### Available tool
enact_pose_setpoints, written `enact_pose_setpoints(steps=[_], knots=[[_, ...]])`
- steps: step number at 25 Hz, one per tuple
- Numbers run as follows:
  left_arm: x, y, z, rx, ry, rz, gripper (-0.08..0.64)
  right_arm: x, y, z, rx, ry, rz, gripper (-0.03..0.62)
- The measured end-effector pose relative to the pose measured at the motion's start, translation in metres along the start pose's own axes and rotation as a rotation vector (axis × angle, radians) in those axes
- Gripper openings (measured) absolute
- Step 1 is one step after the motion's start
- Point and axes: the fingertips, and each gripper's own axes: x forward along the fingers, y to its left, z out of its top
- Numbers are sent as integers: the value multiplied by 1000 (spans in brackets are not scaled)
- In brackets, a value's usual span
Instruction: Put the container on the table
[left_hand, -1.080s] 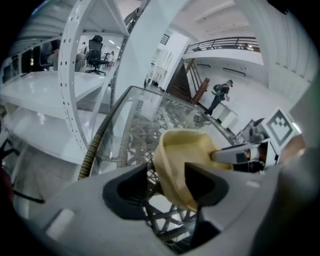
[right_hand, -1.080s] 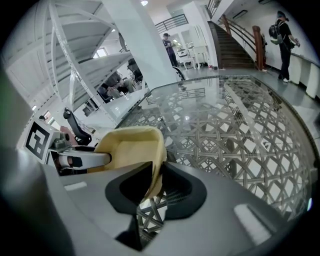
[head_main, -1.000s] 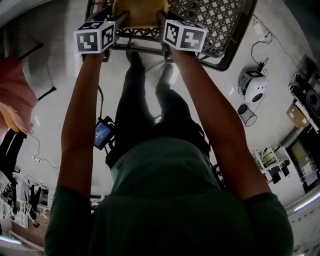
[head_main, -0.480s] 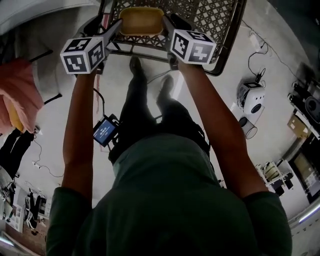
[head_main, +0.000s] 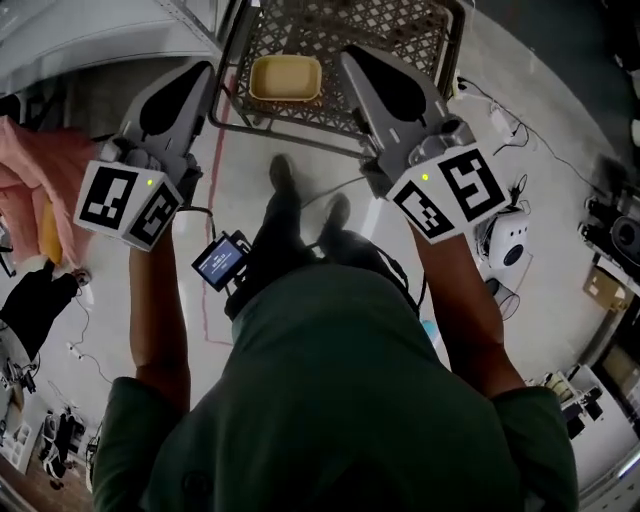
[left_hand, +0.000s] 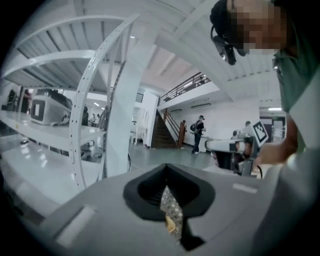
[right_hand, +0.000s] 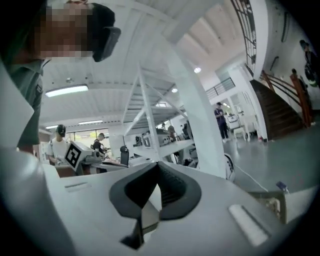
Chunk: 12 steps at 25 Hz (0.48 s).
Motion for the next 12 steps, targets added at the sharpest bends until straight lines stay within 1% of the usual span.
enact_pose_setpoints(steps=[2, 3, 7, 12], knots=[[-25, -18, 28, 37, -37, -5, 1, -21, 32, 34, -73, -36, 43, 3], [-36, -26, 41, 57, -53, -6, 0, -31, 46, 48, -94, -54, 61, 3], [-71, -60, 88, 138, -108, 4, 0, -74, 84, 97, -142, -135, 111, 3], [-109, -120, 133, 189, -176, 3, 0, -138, 111, 134, -181, -191, 138, 3]])
